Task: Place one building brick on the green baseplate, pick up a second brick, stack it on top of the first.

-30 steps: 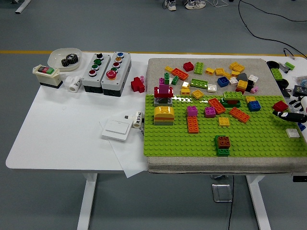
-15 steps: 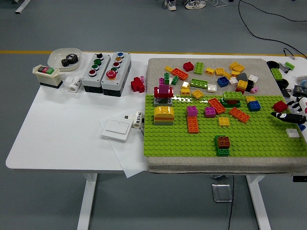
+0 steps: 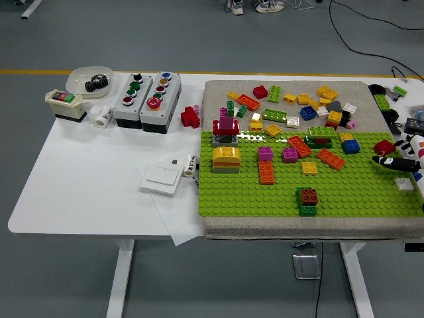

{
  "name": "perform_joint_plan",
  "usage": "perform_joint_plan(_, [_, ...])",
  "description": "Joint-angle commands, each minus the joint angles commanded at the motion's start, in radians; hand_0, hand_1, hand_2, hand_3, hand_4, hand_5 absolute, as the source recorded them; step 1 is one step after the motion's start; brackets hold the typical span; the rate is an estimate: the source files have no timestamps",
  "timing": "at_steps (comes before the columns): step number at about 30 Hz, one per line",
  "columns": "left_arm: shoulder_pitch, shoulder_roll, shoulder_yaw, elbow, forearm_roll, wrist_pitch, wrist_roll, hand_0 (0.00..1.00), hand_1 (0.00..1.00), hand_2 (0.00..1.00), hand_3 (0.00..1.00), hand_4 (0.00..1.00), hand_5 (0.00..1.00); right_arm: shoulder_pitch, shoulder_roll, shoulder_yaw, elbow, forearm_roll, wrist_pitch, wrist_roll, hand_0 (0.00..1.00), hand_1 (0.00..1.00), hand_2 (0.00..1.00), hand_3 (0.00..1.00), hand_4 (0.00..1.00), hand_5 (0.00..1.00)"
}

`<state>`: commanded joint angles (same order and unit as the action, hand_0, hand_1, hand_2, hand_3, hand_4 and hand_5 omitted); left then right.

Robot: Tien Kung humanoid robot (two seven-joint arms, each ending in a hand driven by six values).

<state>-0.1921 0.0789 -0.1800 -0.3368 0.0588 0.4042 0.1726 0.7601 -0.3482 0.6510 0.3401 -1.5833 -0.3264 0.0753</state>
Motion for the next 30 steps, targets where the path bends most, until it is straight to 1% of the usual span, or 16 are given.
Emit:
perform_joint_plan(7, [-0.001, 0.0, 0.001, 0.0, -0.001, 0.0, 0.0, 0.789, 0.765, 0.757, 0.596, 0.658, 0.671, -0.001, 0.001, 0.001, -0.002, -0.01, 0.009, -0.004, 0.639, 0.64, 0.698, 0.652, 0.899, 0.759])
perform_joint_plan(9, [-0.001, 0.0, 0.001, 0.0, -0.003, 0.0, 0.0, 0.789, 0.765, 0.757, 0.596, 0.658, 0.671, -0.002, 0.001, 0.0, -0.001, -0.011, 0.008, -0.001, 0.639, 0.64, 0.698, 0.652, 0.899, 0.759])
perform_joint_plan(10, [-0.001, 0.0, 0.002, 0.0, -0.003, 0.0, -0.001, 0.788, 0.765, 0.757, 0.595, 0.658, 0.67, -0.004, 0.0, -0.003, 0.002, -0.01, 0.006, 0.0, 0.634, 0.638, 0.694, 0.643, 0.876, 0.757])
perform_joint_plan(16, [0.0, 0.0, 0.003, 0.0, -0.006, -0.001, -0.003, 0.788, 0.765, 0.757, 0.595, 0.658, 0.67, -0.011, -0.007, -0.017, 0.018, -0.008, 0.0, 0.005, 0.634, 0.638, 0.694, 0.643, 0.876, 0.757])
perform_joint_plan(17, [0.001, 0.0, 0.003, 0.0, -0.006, -0.001, -0.003, 0.787, 0.765, 0.757, 0.595, 0.658, 0.671, -0.014, -0.009, -0.022, 0.025, -0.009, -0.002, 0.006, 0.596, 0.631, 0.679, 0.619, 0.893, 0.745])
perform_joint_plan(22, [0.004, 0.0, 0.002, 0.001, -0.005, -0.001, -0.002, 0.787, 0.765, 0.757, 0.595, 0.658, 0.671, -0.023, -0.017, -0.042, 0.054, -0.018, -0.022, 0.011, 0.596, 0.631, 0.679, 0.619, 0.893, 0.745])
perform_joint_plan(23, [0.005, 0.0, 0.003, 0.001, -0.005, -0.001, -0.002, 0.786, 0.765, 0.757, 0.595, 0.658, 0.671, -0.025, -0.018, -0.044, 0.06, -0.02, -0.027, 0.012, 0.579, 0.601, 0.654, 0.588, 0.894, 0.743])
perform_joint_plan(28, [0.007, -0.001, 0.003, 0.002, -0.007, -0.002, -0.003, 0.786, 0.765, 0.757, 0.595, 0.658, 0.671, -0.034, -0.031, -0.05, 0.095, -0.038, -0.043, 0.017, 0.579, 0.601, 0.654, 0.588, 0.894, 0.743])
perform_joint_plan(29, [0.007, -0.001, 0.004, 0.002, -0.008, -0.002, -0.004, 0.785, 0.765, 0.755, 0.595, 0.658, 0.672, -0.035, -0.033, -0.05, 0.101, -0.043, -0.045, 0.017, 0.547, 0.575, 0.632, 0.572, 0.873, 0.727])
perform_joint_plan(30, [0.008, -0.001, 0.004, 0.002, -0.009, -0.002, -0.004, 0.785, 0.765, 0.755, 0.595, 0.658, 0.672, -0.038, -0.037, -0.051, 0.109, -0.055, -0.049, 0.017, 0.547, 0.575, 0.632, 0.572, 0.873, 0.727])
